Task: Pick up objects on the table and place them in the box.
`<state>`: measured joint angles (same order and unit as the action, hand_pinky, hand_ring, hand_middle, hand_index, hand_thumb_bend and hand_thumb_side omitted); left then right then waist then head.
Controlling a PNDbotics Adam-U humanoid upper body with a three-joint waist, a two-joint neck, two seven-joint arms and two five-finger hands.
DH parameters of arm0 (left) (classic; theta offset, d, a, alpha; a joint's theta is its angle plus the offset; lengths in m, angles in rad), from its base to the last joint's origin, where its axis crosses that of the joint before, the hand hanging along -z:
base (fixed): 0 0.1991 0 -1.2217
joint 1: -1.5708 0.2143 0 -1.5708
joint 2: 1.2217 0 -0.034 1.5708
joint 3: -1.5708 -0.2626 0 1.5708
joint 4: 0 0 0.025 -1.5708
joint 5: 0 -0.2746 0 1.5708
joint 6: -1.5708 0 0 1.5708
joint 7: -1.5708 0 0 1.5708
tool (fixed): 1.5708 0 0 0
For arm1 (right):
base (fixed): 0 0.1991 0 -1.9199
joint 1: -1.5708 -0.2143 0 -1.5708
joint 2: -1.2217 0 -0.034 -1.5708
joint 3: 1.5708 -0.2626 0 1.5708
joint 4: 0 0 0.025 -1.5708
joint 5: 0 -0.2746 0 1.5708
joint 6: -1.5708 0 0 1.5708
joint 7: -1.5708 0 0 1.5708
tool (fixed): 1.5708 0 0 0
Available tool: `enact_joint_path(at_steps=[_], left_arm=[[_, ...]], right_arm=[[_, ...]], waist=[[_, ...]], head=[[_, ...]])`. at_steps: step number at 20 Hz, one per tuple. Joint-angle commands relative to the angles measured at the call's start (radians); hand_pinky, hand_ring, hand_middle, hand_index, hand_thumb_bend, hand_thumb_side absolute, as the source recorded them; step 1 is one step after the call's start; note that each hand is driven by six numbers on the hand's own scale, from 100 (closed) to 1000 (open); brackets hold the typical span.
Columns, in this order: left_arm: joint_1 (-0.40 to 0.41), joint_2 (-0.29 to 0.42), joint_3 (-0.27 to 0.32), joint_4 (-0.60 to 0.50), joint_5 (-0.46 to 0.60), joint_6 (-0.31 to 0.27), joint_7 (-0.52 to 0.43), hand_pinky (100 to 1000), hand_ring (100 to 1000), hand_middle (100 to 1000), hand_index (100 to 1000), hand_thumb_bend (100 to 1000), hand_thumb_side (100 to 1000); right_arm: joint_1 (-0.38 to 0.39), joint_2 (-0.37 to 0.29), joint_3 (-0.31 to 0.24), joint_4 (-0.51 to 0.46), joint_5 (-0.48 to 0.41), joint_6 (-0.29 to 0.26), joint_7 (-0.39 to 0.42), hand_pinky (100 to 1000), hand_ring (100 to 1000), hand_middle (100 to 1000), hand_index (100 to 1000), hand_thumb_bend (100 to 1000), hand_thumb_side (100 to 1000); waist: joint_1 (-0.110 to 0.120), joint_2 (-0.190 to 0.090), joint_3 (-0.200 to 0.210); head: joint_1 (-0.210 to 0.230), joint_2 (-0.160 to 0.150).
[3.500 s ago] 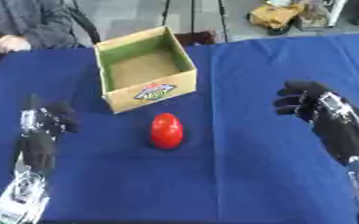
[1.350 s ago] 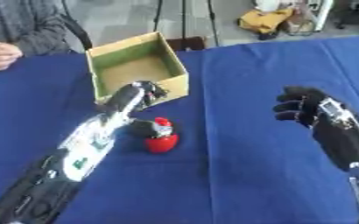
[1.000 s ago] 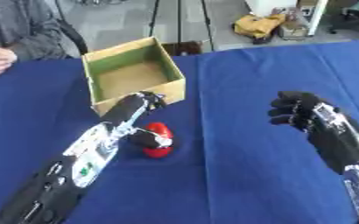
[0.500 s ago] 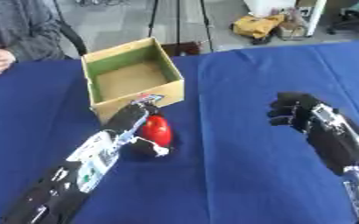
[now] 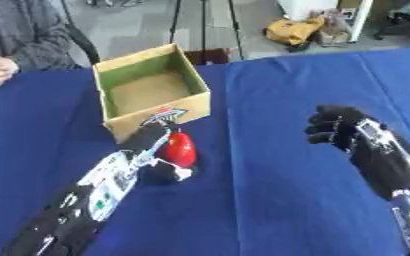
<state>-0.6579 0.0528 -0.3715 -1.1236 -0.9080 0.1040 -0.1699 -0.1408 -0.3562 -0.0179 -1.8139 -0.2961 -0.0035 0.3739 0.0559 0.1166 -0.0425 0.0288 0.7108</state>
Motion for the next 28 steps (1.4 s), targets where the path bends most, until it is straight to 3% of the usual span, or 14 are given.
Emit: enact_joint_path(at_steps=[1,8,16,21,28], left_arm=[[0.0,0.016,0.008,-0.026,0.036,0.015,-0.018,251,418,571,717,100,266],[-0.015,0.069,0.025,-0.14,0.11,0.051,-0.055,229,397,563,706,100,282],[-0.111,0.182,0.054,-0.231,0.124,0.109,-0.135,241,411,576,718,100,275],[-0.182,0.214,0.114,-0.113,0.089,0.153,-0.094,242,416,580,718,100,264],[-0.255,0.227,0.227,0.146,0.051,0.186,0.12,244,424,583,719,100,255]], right_arm=[[-0.009,-0.008,-0.006,-0.017,-0.005,0.0,0.001,729,734,702,824,115,811],[-0.006,-0.009,-0.006,-0.014,-0.004,0.002,0.001,729,734,702,824,116,811],[-0.006,-0.01,-0.002,-0.012,-0.005,0.004,0.004,729,735,702,823,115,813],[-0.01,-0.015,0.006,-0.012,-0.001,0.005,0.014,730,735,703,823,112,817],[-0.023,-0.027,0.025,-0.012,0.015,0.009,0.035,728,735,703,823,107,830]], waist=[[-0.004,-0.012,0.0],[-0.001,-0.018,0.0],[0.004,-0.02,-0.008],[0.012,-0.016,-0.034],[0.042,0.001,-0.098]], head=[[0.0,-0.001],[-0.005,0.002],[-0.002,-0.008],[0.019,-0.019],[0.055,-0.044]])
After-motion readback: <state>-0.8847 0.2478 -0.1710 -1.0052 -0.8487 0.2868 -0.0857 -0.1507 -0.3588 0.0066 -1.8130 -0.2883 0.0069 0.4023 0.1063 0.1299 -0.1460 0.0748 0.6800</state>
